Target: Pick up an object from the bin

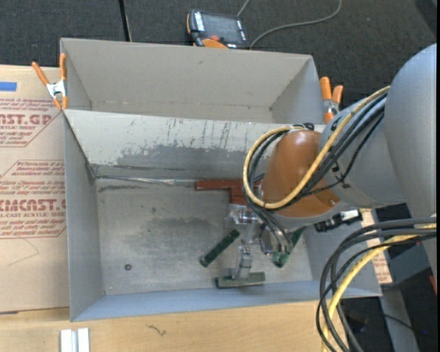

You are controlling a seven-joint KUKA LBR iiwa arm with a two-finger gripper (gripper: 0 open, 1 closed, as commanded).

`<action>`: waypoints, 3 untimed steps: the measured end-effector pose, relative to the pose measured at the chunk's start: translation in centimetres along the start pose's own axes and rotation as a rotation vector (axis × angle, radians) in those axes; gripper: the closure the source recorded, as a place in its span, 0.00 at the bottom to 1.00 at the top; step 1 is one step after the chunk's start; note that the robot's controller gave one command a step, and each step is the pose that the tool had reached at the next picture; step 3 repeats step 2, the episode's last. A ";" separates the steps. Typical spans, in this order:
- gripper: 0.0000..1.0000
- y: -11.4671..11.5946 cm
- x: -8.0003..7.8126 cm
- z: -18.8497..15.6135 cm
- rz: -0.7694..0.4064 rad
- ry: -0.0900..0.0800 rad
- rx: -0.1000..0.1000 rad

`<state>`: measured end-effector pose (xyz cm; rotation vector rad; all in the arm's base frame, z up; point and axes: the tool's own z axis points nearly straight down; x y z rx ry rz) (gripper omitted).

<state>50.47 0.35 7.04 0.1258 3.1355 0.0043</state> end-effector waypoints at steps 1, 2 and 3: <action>1.00 -0.4 0.0 0.0 0.004 0.003 0.002; 1.00 7.0 -1.8 -14.1 -0.066 -0.007 -0.001; 1.00 7.0 -1.8 -14.1 -0.066 -0.007 -0.001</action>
Offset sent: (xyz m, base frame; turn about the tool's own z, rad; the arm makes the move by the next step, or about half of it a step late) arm 0.0000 0.0000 0.0000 0.0000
